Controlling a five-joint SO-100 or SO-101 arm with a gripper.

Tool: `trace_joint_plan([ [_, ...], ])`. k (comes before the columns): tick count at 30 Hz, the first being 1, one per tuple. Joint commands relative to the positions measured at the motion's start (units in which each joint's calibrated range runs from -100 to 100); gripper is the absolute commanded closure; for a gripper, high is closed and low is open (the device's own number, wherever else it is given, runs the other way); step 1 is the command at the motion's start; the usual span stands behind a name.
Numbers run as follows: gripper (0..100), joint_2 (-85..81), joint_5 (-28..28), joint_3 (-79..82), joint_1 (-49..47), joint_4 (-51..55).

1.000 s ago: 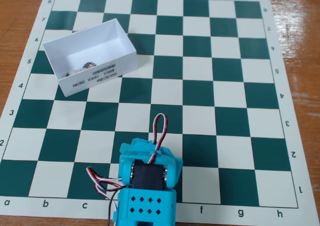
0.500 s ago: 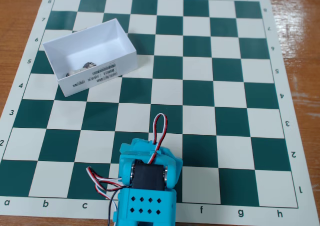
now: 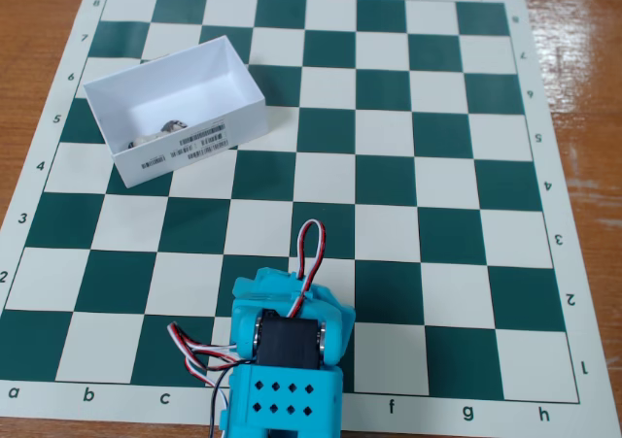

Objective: Grab the toy horse and put it in the box.

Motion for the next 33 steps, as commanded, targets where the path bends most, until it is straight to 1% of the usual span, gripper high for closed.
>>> trace_joint_plan([
  [1,65,-0.4,0.1,0.4,0.4,0.3],
  [33,65,-0.4,0.1,0.4,0.0,0.3],
])
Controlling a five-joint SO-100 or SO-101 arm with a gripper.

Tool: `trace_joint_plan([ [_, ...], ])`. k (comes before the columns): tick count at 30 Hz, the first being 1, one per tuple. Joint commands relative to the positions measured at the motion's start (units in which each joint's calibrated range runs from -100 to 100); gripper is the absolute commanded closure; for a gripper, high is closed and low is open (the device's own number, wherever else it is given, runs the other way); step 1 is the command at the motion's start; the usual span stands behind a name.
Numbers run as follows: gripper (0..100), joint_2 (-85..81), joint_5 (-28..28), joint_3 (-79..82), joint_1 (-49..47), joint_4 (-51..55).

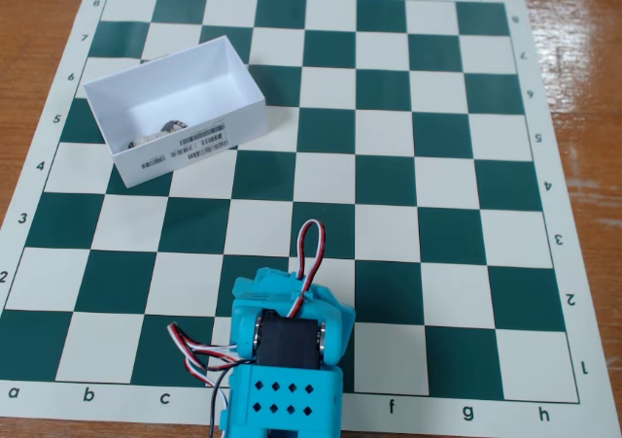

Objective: Grab the toy horse and put it in the box.

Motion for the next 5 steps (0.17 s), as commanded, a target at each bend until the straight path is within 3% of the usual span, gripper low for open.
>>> trace_joint_plan([
  [1,65,-0.4,0.1,0.4,0.0,0.3],
  [5,65,-0.4,0.1,0.4,0.0,0.3],
])
